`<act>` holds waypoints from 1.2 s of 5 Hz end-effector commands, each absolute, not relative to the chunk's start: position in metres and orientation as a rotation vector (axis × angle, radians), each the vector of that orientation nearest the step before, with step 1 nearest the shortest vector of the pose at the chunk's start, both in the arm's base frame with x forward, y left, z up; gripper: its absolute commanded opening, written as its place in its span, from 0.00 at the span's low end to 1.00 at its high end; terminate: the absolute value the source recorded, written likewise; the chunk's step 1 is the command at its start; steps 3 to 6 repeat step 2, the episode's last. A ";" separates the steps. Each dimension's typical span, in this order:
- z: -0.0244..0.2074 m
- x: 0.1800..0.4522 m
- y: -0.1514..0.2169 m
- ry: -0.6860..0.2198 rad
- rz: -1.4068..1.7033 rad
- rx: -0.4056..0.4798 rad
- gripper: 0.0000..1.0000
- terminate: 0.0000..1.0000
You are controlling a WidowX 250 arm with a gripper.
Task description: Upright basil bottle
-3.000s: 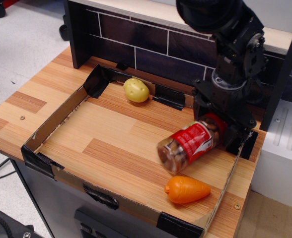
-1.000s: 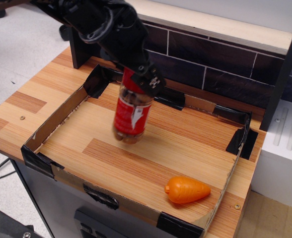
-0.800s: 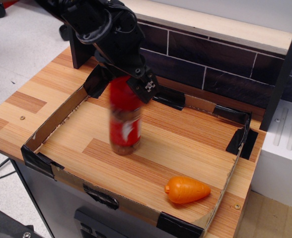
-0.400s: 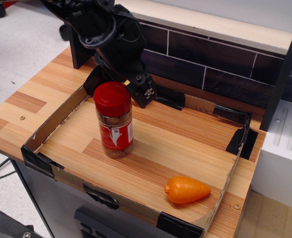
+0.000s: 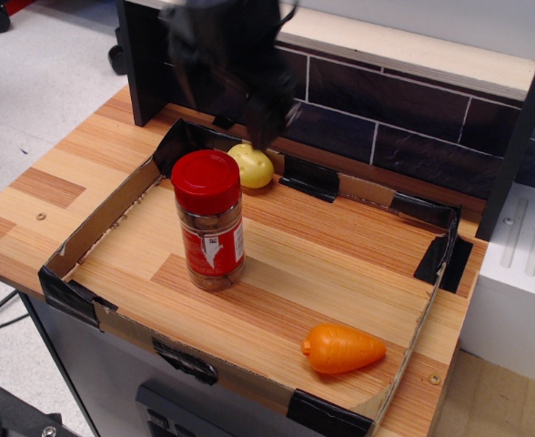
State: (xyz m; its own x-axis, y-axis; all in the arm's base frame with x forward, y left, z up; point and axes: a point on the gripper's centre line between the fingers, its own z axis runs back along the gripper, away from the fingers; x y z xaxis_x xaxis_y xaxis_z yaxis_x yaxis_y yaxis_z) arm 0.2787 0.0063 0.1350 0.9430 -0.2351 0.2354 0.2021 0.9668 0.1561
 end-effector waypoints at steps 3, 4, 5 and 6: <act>0.160 0.279 0.000 -0.252 -0.227 0.161 1.00 1.00; 0.160 0.279 0.000 -0.252 -0.227 0.161 1.00 1.00; 0.160 0.279 0.000 -0.252 -0.227 0.161 1.00 1.00; 0.160 0.279 0.000 -0.252 -0.227 0.161 1.00 1.00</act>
